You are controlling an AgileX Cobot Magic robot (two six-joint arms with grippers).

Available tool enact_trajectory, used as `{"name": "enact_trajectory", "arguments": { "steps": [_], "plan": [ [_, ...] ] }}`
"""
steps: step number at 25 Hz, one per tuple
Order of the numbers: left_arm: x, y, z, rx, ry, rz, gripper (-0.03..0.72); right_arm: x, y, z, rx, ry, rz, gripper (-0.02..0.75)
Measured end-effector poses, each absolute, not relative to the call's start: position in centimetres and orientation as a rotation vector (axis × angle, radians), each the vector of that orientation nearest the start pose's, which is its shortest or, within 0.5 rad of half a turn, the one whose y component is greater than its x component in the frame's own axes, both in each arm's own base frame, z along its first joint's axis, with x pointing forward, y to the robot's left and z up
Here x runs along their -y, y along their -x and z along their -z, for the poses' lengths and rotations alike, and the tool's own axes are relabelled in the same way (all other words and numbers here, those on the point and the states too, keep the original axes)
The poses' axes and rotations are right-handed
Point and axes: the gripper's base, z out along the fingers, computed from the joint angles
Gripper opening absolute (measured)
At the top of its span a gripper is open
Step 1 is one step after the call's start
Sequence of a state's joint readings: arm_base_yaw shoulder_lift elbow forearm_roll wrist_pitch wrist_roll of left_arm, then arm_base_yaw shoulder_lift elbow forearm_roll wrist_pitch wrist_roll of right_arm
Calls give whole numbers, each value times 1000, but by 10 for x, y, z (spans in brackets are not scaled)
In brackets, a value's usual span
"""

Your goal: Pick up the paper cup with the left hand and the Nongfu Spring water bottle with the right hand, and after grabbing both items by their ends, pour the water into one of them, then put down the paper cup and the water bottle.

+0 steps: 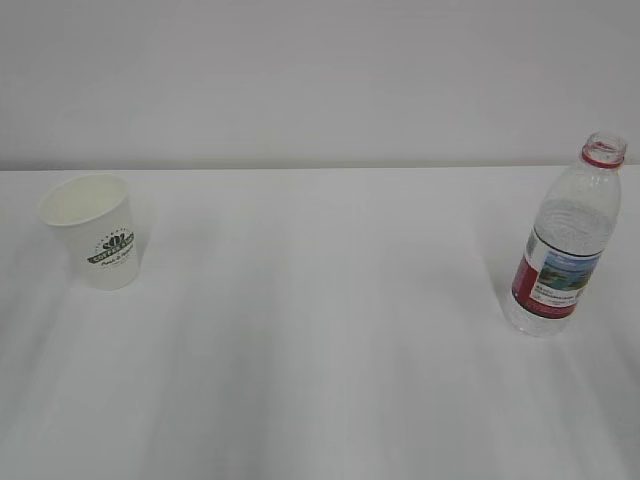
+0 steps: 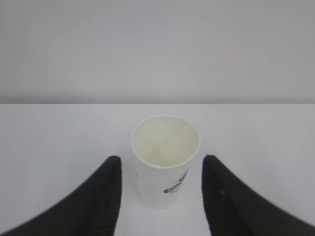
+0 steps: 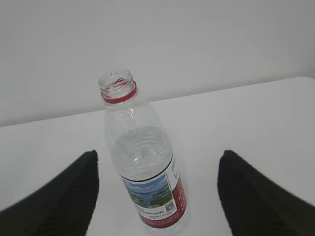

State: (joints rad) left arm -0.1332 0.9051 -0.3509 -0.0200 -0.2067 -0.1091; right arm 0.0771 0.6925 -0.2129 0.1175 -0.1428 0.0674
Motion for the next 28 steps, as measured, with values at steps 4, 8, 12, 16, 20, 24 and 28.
{"name": "enact_trajectory", "arguments": {
  "steps": [4, 8, 12, 16, 20, 24, 28],
  "plan": [
    [24, -180, -248, -1849, -1, 179, 384, -9, -145, -229, -1835, -140, -187, 568],
    [25, -187, -243, -1855, -1, 177, 381, -13, -154, -223, -1854, -82, -181, 568],
    [25, -191, -238, -1872, -1, 175, 380, -15, -161, -221, -1846, -58, -188, 568],
    [25, -194, -234, -1856, 0, 176, 379, -16, -165, -216, -1858, -36, -185, 568],
    [24, -188, -214, -1833, 13, 182, 379, -17, -168, -212, -1875, -21, -184, 568],
    [23, -181, -204, -1807, 33, 196, 379, -18, -164, -207, -1818, -30, -216, 568],
    [23, -181, -205, -1778, 32, 203, 379, -18, -154, -195, -1813, -36, -233, 568]
  ]
}}
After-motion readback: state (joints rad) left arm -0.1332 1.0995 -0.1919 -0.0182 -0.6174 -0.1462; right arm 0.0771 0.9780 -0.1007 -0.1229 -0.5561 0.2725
